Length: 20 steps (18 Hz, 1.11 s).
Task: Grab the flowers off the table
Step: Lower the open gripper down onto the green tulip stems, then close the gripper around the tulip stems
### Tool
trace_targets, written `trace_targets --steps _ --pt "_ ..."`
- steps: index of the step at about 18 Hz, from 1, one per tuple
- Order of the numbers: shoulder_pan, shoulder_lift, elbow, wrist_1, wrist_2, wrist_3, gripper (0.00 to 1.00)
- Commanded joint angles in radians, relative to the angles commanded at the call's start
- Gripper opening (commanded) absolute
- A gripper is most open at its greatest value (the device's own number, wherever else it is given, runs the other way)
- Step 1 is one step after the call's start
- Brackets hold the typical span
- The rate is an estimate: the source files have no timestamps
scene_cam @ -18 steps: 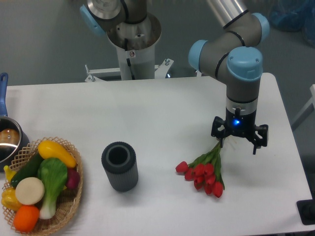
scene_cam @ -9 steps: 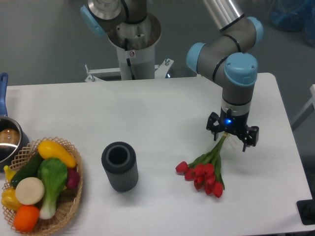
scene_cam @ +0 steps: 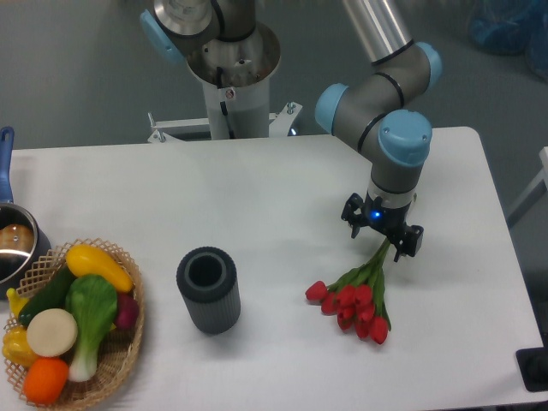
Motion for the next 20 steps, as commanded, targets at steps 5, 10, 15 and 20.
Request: trace_targets --steps 5,10,15,20 --pt "0.003 -0.02 0.021 0.0 0.0 0.003 1.0" --pt "-0.003 -0.043 0.048 0.002 0.0 0.0 0.86" --pt "-0.002 -0.04 0.049 0.002 0.0 -0.002 0.5" --pt "-0.002 -0.034 0.049 0.002 0.0 -0.002 0.25"
